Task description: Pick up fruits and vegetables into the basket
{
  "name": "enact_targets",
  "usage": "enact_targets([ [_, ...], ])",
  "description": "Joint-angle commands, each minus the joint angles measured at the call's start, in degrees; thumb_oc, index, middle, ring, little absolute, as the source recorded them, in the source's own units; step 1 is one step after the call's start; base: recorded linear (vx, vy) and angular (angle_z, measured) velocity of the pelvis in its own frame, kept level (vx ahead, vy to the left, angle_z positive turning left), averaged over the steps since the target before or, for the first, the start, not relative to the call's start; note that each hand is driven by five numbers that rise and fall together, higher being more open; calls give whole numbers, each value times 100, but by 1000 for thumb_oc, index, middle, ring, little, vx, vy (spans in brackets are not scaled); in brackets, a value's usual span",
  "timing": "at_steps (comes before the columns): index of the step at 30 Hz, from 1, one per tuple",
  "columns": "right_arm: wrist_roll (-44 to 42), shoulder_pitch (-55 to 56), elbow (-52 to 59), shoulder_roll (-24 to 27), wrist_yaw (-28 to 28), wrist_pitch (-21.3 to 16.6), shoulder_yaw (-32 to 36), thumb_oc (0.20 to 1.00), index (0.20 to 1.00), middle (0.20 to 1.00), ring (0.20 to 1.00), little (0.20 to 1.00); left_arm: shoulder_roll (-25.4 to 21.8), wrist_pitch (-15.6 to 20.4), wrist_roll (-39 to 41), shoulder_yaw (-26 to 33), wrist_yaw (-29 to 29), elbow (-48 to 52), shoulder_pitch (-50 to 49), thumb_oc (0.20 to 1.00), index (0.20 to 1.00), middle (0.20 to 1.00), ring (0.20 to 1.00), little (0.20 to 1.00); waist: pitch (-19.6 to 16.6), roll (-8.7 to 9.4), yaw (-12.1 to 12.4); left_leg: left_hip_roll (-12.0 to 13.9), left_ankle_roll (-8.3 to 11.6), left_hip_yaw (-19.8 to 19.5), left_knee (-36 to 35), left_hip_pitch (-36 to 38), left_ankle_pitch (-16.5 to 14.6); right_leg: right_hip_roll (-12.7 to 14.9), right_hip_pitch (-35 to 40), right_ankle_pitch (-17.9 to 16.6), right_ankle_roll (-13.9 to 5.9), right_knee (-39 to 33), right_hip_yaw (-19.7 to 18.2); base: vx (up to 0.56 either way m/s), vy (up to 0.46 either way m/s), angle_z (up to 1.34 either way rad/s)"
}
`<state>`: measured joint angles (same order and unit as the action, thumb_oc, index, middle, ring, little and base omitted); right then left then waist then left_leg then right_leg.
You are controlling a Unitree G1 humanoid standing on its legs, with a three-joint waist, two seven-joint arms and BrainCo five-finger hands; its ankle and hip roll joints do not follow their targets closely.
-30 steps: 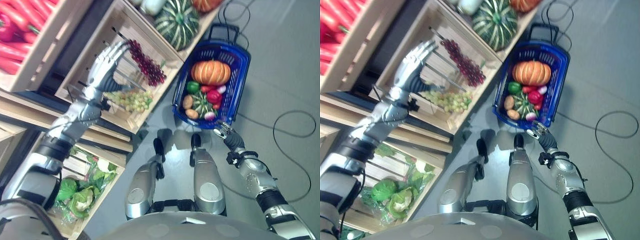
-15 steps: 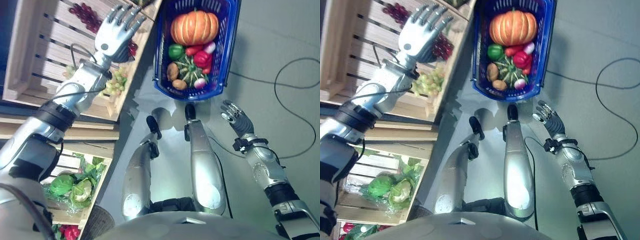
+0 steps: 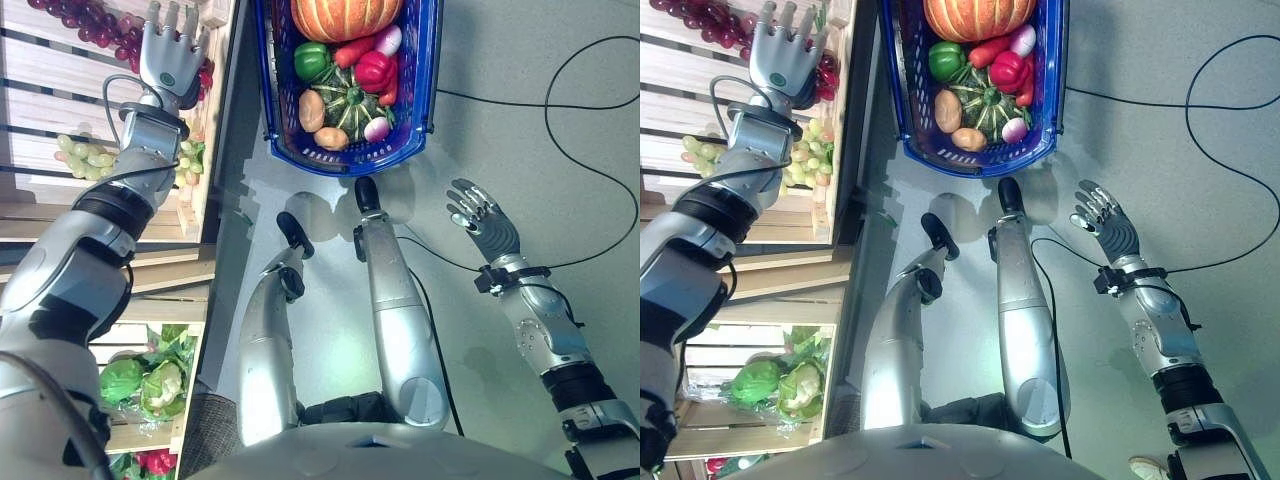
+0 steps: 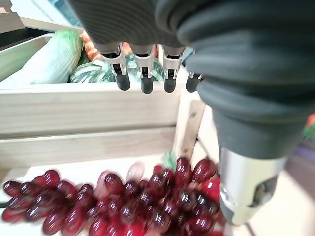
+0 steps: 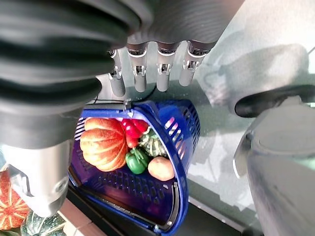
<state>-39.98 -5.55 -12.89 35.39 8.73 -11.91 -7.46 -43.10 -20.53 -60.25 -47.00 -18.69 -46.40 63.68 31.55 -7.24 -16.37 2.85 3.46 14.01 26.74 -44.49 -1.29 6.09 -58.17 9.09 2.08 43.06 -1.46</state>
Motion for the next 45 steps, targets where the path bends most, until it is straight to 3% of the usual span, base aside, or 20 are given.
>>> enact_targets([
  [1, -259, -8, 234, 47, -133, -267, 30, 1000, 1000, 1000, 1000, 1000, -115, -743, -359, 188, 61, -562, 79, 1000, 1000, 1000, 1000, 1000, -176, 95, -240, 6, -55, 192, 588, -454, -566, -301, -207, 233, -355, 88, -63, 0, 0, 0],
  [5, -235, -200, 227, 115, -288, -236, -1, 1000, 1000, 1000, 1000, 1000, -52, -1010, -413, 118, 154, -937, 251, 1000, 1000, 1000, 1000, 1000, -176, 81, -277, 38, -40, 195, 718, -674, -591, -295, -454, 215, -344, 190, -119, 7, 39, -3],
  [12, -314, -512, 160, 211, -398, -247, -49, 1000, 1000, 1000, 1000, 1000, 10, -963, -290, -71, 168, -1411, 516, 1000, 1000, 1000, 1000, 1000, -176, 61, -329, 96, 0, 207, 901, -1024, -599, -321, -846, 225, -319, 416, -207, 10, 44, -3],
  [28, -164, -982, -24, 504, -797, -402, 25, 1000, 1000, 1000, 1000, 1000, -61, -1350, 75, -166, 250, -1972, 833, 1000, 1000, 1000, 1000, 1000, -176, 46, -400, 167, -1, 233, 1462, -1811, -789, -460, -1666, 293, -289, 954, -399, 33, 62, -4],
  [45, -122, -1155, -412, 748, -791, -413, 26, 1000, 1000, 1000, 1000, 1000, -244, -1596, 1459, -13, 256, -2572, 940, 1000, 1000, 1000, 1000, 1000, -176, 107, -328, 173, -54, 215, 1829, -2207, -892, -486, -1999, 312, -276, 1261, -431, 11, 65, -2],
])
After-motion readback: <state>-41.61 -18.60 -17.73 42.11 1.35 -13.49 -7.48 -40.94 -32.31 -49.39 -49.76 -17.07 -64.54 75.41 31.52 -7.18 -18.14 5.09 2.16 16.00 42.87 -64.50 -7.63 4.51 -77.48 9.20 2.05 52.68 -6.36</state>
